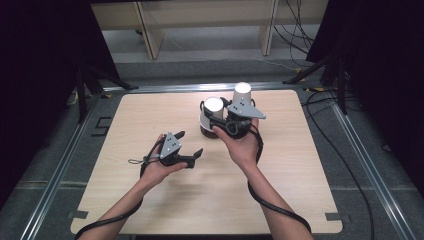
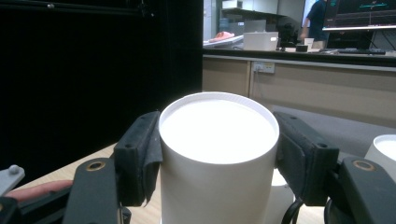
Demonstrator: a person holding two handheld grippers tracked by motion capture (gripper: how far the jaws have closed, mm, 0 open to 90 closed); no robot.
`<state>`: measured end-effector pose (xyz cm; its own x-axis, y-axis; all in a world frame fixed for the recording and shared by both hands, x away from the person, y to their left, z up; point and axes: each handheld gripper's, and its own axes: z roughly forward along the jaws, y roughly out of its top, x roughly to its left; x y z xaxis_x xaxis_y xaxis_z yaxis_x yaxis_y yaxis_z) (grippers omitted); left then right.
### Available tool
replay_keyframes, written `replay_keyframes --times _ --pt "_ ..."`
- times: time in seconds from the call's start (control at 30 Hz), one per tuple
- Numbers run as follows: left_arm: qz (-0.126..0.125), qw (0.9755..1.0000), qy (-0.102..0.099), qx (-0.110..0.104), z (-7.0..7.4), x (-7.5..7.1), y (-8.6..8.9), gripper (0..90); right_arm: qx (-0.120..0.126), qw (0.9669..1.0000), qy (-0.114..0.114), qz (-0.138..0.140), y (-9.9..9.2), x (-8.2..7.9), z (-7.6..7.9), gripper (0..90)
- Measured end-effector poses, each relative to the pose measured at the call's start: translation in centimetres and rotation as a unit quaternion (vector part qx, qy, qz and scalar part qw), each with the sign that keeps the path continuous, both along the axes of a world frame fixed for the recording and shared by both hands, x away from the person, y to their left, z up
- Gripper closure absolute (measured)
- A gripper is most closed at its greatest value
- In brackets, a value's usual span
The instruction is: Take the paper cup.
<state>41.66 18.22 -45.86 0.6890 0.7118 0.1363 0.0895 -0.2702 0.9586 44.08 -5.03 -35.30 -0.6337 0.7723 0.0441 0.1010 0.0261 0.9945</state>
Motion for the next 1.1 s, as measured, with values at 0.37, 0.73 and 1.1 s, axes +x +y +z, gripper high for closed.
replay_keyframes --times 0.37,0.73,1.1 --pt "-0.006 1.0 -0.002 0.002 0.1 -1.4 0.3 7.7 -0.007 1.0 0.003 0.0 -0.9 -1.1 -1.0 35.9" --pt "-0.01 1.0 0.0 -0.001 -0.6 -2.8 0.6 7.1 -0.009 1.0 0.0 -0.005 -1.6 -1.9 -2.0 35.9" --pt "-0.014 0.9998 0.005 -0.008 -1.3 -4.1 0.9 7.0 0.009 0.9995 0.03 0.0 -2.2 -3.1 -3.8 35.9"
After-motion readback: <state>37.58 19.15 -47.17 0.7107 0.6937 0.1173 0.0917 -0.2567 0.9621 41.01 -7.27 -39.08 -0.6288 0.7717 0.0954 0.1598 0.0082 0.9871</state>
